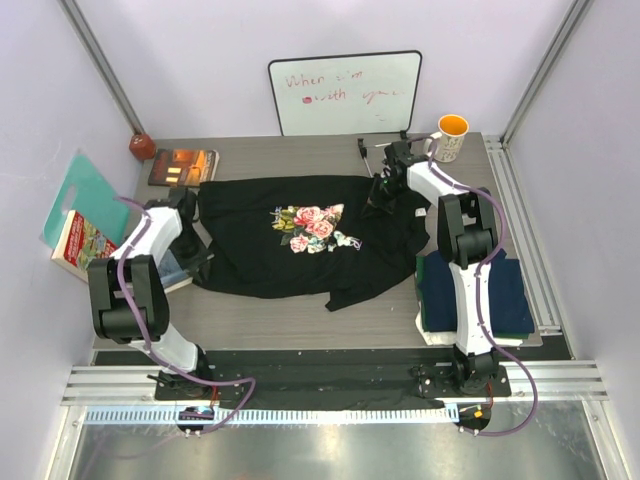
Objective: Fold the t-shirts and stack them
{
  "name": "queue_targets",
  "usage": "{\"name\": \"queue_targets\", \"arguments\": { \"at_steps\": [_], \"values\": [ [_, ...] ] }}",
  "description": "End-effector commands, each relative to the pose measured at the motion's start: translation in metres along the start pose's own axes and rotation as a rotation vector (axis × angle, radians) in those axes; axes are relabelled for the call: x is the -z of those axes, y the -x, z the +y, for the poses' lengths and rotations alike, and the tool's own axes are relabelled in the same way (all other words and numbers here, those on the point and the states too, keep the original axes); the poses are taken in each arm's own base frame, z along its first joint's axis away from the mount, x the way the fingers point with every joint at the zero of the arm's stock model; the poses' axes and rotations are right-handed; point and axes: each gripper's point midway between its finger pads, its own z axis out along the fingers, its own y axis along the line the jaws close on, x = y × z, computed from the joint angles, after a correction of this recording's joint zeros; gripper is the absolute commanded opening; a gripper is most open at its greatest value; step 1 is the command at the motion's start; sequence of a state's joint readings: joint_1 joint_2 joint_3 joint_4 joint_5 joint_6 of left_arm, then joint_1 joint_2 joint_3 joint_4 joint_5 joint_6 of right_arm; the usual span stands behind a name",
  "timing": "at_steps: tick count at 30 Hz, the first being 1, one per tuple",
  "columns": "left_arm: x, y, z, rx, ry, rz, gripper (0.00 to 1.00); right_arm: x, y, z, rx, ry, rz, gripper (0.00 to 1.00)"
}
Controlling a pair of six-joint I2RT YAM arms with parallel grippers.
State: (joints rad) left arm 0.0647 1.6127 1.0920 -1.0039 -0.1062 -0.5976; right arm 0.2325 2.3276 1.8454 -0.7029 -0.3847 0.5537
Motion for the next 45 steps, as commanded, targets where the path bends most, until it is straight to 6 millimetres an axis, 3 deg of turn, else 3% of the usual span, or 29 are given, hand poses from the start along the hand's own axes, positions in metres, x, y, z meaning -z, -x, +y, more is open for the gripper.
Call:
{"name": "queue_targets", "arguments": {
  "at_steps": [1, 4, 9, 11, 14, 16, 17, 19, 20, 21, 22, 23, 24, 25, 30, 36, 41, 42, 43, 45],
  "values": [
    [0.040, 0.041, -0.011, 0.044, -0.046, -0.169, 0.20, 0.019, 0.020, -0.007, 0.030, -0.018, -0.093, 0.05],
    [0.036, 0.055, -0.020, 0.032, -0.039, -0.162, 0.20, 0.038, 0.020, -0.003, 0.063, -0.011, -0.110, 0.09],
    [0.009, 0.059, -0.034, 0.029, -0.037, -0.092, 0.19, 0.077, 0.016, 0.020, 0.121, 0.035, -0.150, 0.13],
    [0.004, 0.060, -0.039, 0.034, -0.053, -0.084, 0.18, 0.087, 0.016, 0.036, 0.135, 0.078, -0.161, 0.14],
    [-0.007, 0.055, -0.040, 0.027, -0.042, -0.063, 0.18, 0.096, 0.014, 0.080, 0.174, 0.198, -0.158, 0.15],
    [-0.012, 0.054, -0.040, 0.017, -0.029, -0.057, 0.18, 0.084, 0.005, 0.112, 0.208, 0.271, -0.122, 0.15],
    [-0.013, 0.053, -0.040, 0.015, -0.024, -0.055, 0.18, 0.090, 0.011, 0.137, 0.240, 0.318, -0.145, 0.16],
    [-0.016, 0.053, -0.038, 0.012, -0.015, -0.050, 0.18, 0.063, 0.003, 0.163, 0.262, 0.352, -0.113, 0.15],
    [-0.016, 0.053, -0.038, 0.011, -0.013, -0.049, 0.18, 0.074, 0.014, 0.190, 0.297, 0.401, -0.162, 0.15],
    [-0.017, 0.053, -0.039, 0.004, -0.013, -0.048, 0.18, 0.071, 0.017, 0.203, 0.302, 0.423, -0.171, 0.15],
    [-0.017, 0.052, -0.038, 0.001, -0.008, -0.044, 0.18, 0.042, 0.018, 0.200, 0.287, 0.413, -0.144, 0.16],
    [-0.017, 0.053, -0.039, -0.005, -0.006, -0.047, 0.18, 0.052, 0.026, 0.225, 0.317, 0.469, -0.192, 0.16],
    [-0.016, 0.053, -0.039, -0.008, -0.006, -0.047, 0.18, 0.042, 0.028, 0.229, 0.290, 0.482, -0.185, 0.16],
    [-0.016, 0.052, -0.038, -0.010, -0.004, -0.043, 0.18, 0.022, 0.030, 0.224, 0.271, 0.476, -0.172, 0.16],
    [-0.015, 0.050, -0.041, -0.026, -0.005, -0.039, 0.18, -0.011, 0.037, 0.219, 0.249, 0.510, -0.187, 0.16],
    [-0.013, 0.054, -0.043, -0.043, 0.002, -0.042, 0.19, -0.061, 0.032, 0.185, 0.229, 0.417, -0.181, 0.16],
    [-0.019, 0.051, -0.050, -0.058, 0.001, -0.033, 0.19, -0.089, 0.031, 0.146, 0.248, 0.237, -0.184, 0.16],
    [-0.023, 0.051, -0.051, -0.059, 0.006, -0.023, 0.18, -0.099, 0.029, 0.135, 0.240, 0.198, -0.173, 0.13],
    [-0.025, 0.052, -0.053, -0.061, 0.003, -0.024, 0.07, -0.103, 0.031, 0.127, 0.242, 0.164, -0.180, 0.12],
    [-0.027, 0.044, -0.064, -0.110, 0.011, -0.022, 0.03, -0.113, 0.023, 0.109, 0.241, 0.104, -0.147, 0.04]
  ]
}}
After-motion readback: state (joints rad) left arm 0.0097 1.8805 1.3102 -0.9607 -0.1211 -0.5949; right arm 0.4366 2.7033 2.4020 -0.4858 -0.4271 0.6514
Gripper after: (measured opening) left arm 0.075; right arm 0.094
